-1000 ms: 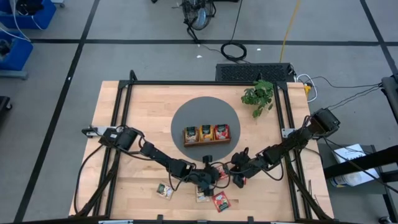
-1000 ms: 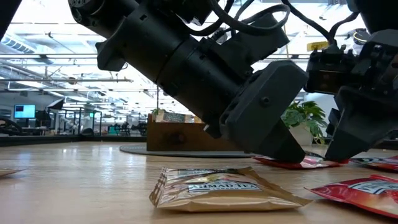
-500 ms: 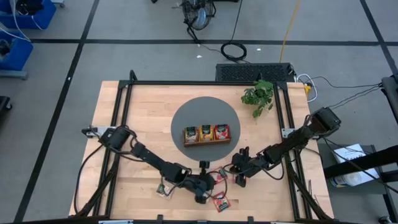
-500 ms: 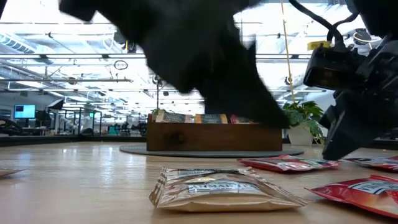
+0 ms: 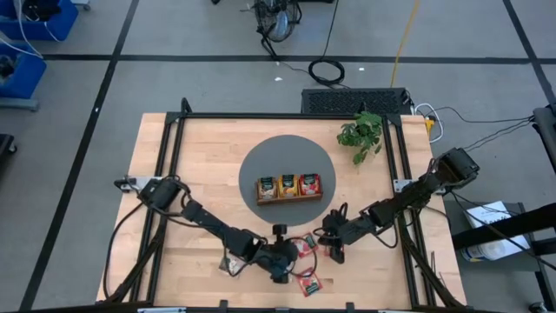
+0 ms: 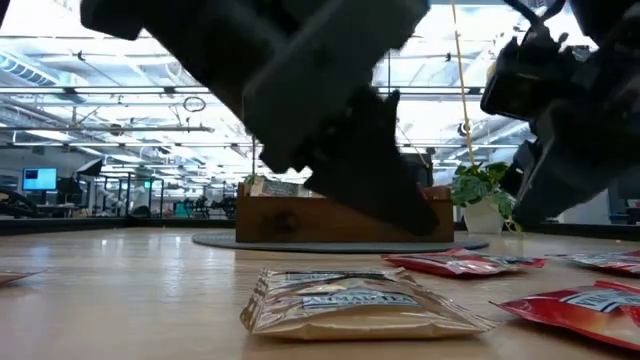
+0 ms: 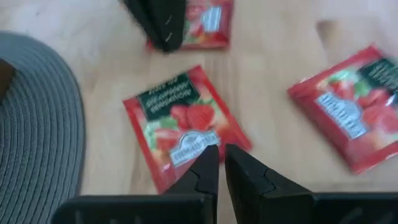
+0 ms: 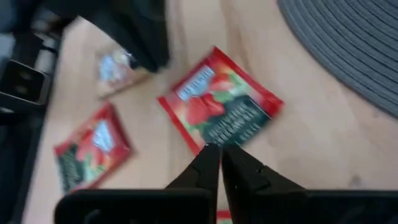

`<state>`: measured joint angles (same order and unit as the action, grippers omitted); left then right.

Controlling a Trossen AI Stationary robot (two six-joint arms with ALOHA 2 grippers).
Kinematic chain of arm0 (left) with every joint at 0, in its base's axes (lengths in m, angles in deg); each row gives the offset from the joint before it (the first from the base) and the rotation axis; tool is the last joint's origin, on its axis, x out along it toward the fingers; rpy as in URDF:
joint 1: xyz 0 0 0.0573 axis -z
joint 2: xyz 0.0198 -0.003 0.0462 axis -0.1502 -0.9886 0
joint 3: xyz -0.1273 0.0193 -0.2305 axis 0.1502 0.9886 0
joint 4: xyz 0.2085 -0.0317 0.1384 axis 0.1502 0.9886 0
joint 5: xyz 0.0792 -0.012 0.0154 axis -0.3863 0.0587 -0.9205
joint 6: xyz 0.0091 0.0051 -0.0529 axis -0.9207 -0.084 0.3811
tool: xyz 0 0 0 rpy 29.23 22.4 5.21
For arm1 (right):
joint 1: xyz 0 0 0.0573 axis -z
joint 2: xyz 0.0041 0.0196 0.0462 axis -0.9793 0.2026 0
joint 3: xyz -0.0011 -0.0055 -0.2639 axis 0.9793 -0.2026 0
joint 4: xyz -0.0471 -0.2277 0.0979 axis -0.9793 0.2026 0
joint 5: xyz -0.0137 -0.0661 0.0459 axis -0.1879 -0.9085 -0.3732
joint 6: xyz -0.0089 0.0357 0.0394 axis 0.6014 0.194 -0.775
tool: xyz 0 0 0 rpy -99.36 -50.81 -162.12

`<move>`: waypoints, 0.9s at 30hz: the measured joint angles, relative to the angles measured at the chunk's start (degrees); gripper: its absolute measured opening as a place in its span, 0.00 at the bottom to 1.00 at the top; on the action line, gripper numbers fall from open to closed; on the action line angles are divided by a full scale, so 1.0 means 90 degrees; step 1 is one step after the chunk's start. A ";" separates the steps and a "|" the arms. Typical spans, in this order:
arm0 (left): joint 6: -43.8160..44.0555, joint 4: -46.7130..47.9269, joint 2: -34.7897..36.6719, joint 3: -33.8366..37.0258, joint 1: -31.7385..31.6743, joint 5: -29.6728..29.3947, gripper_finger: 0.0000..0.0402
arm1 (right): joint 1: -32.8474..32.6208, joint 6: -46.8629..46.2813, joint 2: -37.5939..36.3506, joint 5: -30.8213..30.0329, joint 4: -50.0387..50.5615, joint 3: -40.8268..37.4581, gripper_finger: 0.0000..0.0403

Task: Pick & Place Tea
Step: Put the strawberry tea sachet into the right compartment of the wooden organizer

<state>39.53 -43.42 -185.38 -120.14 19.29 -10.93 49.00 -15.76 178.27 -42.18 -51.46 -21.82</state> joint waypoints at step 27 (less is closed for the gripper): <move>-0.0039 -0.0266 -0.0323 -0.0005 -0.0516 0.0572 0.09 | 0.0640 -0.1242 0.0325 0.0655 0.0277 0.0017 0.28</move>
<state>39.18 -45.82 -188.28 -120.18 14.64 -5.79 54.76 -26.93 181.20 -36.29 -48.96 -21.66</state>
